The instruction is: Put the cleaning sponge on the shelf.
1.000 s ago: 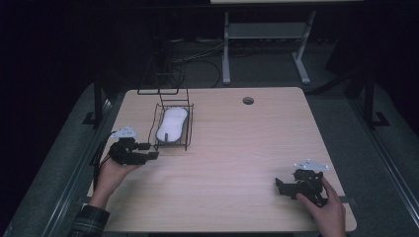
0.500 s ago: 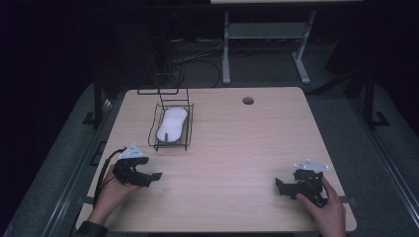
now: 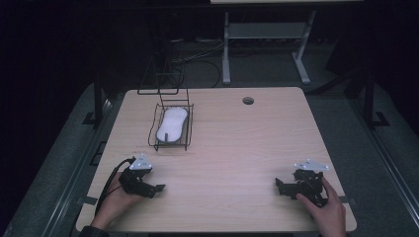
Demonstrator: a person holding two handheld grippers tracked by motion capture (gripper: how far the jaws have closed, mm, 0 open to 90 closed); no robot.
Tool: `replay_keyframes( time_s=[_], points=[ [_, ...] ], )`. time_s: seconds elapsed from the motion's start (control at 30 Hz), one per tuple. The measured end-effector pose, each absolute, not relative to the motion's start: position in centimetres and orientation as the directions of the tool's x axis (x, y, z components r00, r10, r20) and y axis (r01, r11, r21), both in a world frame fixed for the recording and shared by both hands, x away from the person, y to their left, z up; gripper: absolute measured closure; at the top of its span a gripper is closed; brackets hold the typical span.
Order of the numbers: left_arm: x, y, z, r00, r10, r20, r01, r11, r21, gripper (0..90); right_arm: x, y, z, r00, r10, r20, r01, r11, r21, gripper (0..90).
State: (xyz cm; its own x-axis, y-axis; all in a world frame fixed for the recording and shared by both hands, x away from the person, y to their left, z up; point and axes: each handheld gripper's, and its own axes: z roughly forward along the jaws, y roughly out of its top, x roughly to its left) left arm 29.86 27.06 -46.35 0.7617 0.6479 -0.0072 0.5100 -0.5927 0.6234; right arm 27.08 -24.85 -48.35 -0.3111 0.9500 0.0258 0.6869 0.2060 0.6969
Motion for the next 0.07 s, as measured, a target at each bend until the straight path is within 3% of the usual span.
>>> replay_keyframes(
  time_s=[0.07],
  points=[
    [29.76, 27.13, -46.47, 0.762, 0.648, -0.003, 0.502, -0.588, 0.634, 12.9, 27.08, -24.84, -48.35, -0.311, 0.950, 0.026, 0.687, 0.206, 0.697, 0.0]
  ],
)
